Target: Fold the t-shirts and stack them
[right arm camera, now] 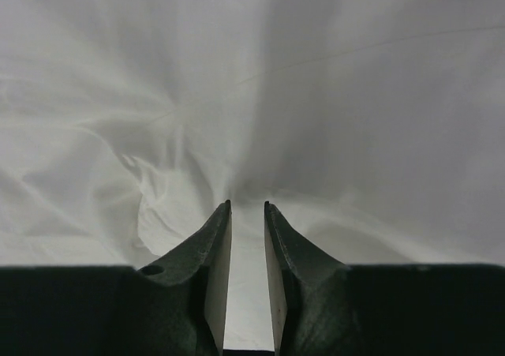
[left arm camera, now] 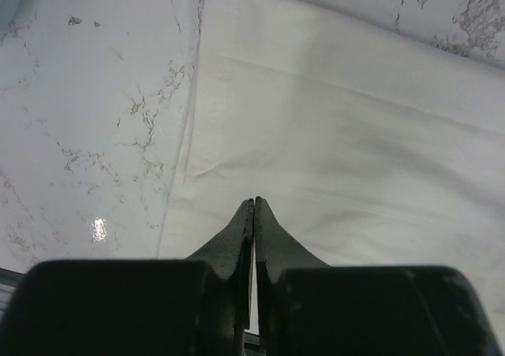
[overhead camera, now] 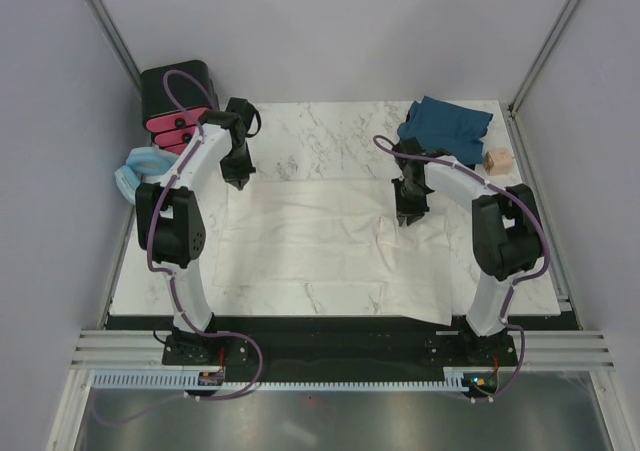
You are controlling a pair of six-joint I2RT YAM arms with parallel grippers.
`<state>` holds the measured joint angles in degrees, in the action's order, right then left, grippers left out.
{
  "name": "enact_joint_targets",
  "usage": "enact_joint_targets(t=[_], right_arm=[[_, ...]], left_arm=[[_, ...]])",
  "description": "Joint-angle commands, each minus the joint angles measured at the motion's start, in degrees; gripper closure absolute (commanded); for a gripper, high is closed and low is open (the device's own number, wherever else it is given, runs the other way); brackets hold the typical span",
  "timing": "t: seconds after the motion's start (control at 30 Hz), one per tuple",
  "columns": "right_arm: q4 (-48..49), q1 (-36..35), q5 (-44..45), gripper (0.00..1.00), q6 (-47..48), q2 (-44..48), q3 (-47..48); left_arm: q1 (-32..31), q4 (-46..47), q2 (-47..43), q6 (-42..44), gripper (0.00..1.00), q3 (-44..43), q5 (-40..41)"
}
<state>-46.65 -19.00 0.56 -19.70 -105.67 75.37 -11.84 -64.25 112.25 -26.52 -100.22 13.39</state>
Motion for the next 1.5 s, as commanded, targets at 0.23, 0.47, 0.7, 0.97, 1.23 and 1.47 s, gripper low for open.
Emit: enact_joint_targets(t=[0.23, 0.47, 0.7, 0.97, 1.23, 1.47], right_arm=[[-8.01, 0.02, 11.31, 0.71, -3.84, 10.91, -5.65], [-11.26, 0.02, 8.94, 0.71, -7.89, 13.29, -11.21], [-11.80, 0.81, 12.44, 0.63, -9.57, 18.21, -1.91], [-8.63, 9.59, 15.70, 0.67, -2.98, -2.47, 16.45], [-8.71, 11.36, 12.71, 0.81, -0.51, -19.22, 27.81], [-10.30, 11.36, 15.35, 1.00, -0.33, -21.50, 25.52]], left_arm=[[-0.21, 0.44, 0.51, 1.39, 0.94, 0.03, 0.77], [-0.38, 0.53, 1.84, 1.47, 0.94, -2.16, 0.06], [-0.38, 0.70, 0.52, 1.56, 0.94, -1.91, -0.99], [-0.91, 1.50, 0.51, 3.23, 0.90, 0.64, -3.28], [-0.91, 0.62, 4.56, 1.30, 0.98, 0.12, -7.15], [-1.35, -3.51, 11.48, 0.16, 0.98, -4.71, -6.63]])
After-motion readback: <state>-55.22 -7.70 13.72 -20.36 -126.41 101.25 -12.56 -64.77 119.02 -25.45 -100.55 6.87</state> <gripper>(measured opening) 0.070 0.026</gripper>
